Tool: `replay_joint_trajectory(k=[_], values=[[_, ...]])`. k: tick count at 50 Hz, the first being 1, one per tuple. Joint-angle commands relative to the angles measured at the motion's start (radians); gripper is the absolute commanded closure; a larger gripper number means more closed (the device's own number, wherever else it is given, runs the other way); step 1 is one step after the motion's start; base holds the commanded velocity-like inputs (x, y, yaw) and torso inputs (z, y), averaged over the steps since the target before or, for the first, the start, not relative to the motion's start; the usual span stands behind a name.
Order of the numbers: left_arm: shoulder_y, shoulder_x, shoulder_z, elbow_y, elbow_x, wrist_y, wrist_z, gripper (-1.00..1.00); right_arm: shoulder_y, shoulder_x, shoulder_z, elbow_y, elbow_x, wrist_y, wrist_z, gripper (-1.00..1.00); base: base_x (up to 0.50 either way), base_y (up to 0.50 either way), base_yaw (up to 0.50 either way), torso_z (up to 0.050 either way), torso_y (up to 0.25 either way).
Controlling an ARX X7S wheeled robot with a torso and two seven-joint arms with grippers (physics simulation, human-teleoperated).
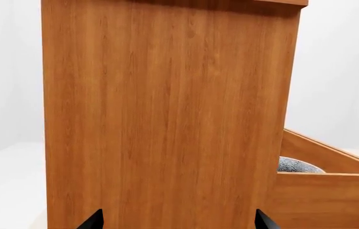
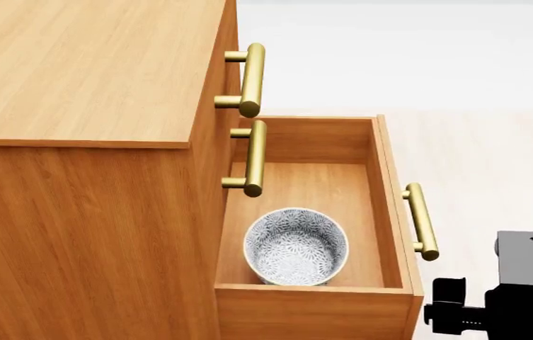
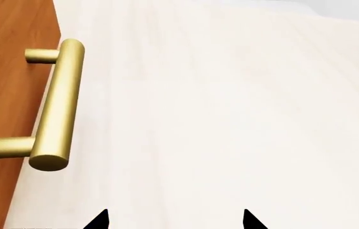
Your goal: Put the bowl in the bottom drawer of the cabinet and close it.
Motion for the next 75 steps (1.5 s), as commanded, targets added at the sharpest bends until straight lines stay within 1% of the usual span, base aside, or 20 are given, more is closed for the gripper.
replay_joint_trajectory(k=[1,75], values=[[-0.002,0.000,0.001,-0.001,0.000,0.000,-0.002,-1.00,0.001,-0.009,-0.017,-0.012,0.017,0.013,-0.006,-1.00,0.00,0.00,0.00,0.000,0.000],[-0.006,-0.007,0.007,-0.003,-0.008,0.007,-0.013,-1.00,0.027,-0.091,-0.119,-0.015,0.031,0.004,-0.023,-1.00,0.00,0.00,0.00,0.000,0.000]])
